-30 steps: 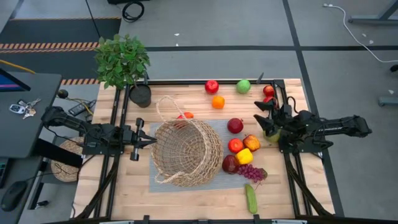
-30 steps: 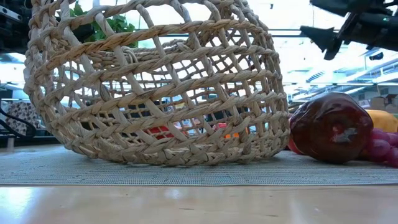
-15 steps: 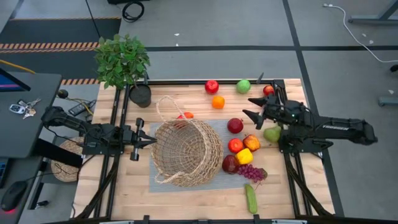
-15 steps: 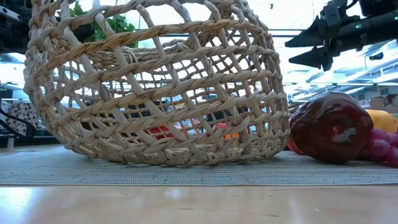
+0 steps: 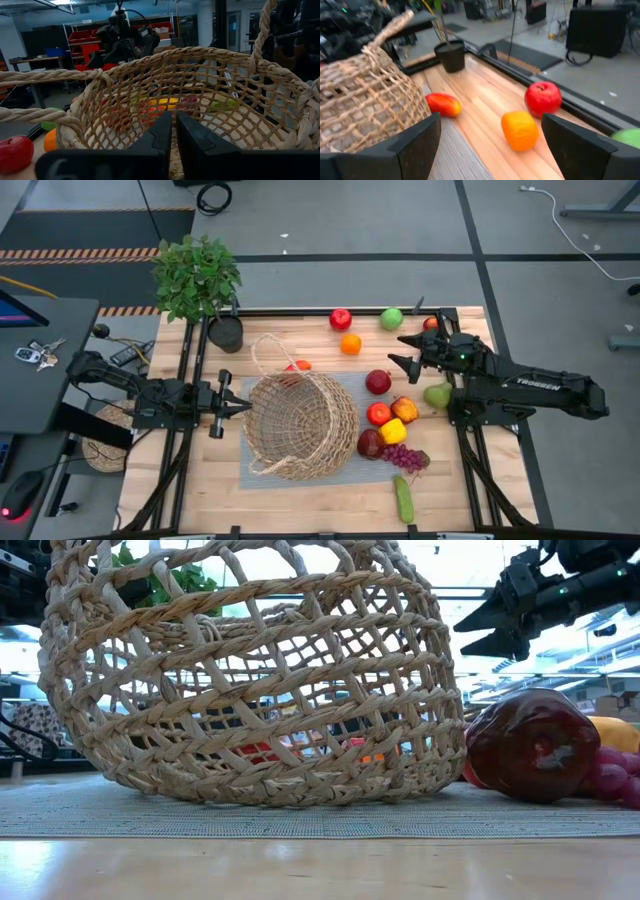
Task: Build produce basket
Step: Put the red pomegranate into the brown woven basket
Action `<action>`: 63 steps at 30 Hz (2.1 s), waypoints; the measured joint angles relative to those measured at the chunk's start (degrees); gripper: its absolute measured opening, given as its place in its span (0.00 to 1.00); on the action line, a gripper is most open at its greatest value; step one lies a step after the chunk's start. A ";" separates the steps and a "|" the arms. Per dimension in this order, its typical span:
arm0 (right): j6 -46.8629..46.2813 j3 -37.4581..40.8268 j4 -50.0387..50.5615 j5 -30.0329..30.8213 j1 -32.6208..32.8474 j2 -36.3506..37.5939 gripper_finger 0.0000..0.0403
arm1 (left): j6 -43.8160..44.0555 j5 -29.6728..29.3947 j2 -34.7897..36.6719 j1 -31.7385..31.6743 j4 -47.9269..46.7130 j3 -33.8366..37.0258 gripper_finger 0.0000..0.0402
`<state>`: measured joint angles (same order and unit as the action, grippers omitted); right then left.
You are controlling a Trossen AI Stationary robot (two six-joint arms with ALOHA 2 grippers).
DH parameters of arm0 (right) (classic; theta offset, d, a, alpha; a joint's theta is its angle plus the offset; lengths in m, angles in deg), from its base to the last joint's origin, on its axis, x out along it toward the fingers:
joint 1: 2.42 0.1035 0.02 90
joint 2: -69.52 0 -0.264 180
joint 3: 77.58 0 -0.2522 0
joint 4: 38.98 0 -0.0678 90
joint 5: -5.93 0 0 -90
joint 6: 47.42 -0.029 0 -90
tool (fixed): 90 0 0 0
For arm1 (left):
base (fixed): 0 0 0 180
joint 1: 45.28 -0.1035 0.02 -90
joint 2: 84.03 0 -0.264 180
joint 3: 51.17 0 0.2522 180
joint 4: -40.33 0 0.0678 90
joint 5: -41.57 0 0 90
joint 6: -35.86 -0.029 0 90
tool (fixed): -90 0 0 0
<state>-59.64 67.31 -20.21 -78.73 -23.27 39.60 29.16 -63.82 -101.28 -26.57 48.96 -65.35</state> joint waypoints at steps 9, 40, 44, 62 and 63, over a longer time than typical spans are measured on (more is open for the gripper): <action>-1.47 -5.35 6.36 1.00 -0.68 -5.39 0.86 | 0.00 0.01 0.01 0.00 0.00 0.00 0.08; 5.22 -4.83 1.91 8.61 14.69 -30.05 0.99 | 0.00 -0.01 0.00 -0.01 0.00 0.01 0.08; 5.45 -4.80 0.81 10.35 14.69 -32.38 0.99 | 0.00 -0.01 0.02 -0.01 0.01 -0.01 0.09; 4.25 -5.07 -2.84 11.05 12.22 -43.60 0.98 | 0.00 0.00 0.00 0.00 0.01 0.01 0.09; 4.21 -5.09 -2.98 10.84 11.91 -43.96 0.98 | 0.00 0.00 0.02 0.00 0.01 0.00 0.09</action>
<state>-55.43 62.23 -23.19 -67.89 -11.35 -4.36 29.16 -63.82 -101.26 -26.57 48.96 -65.35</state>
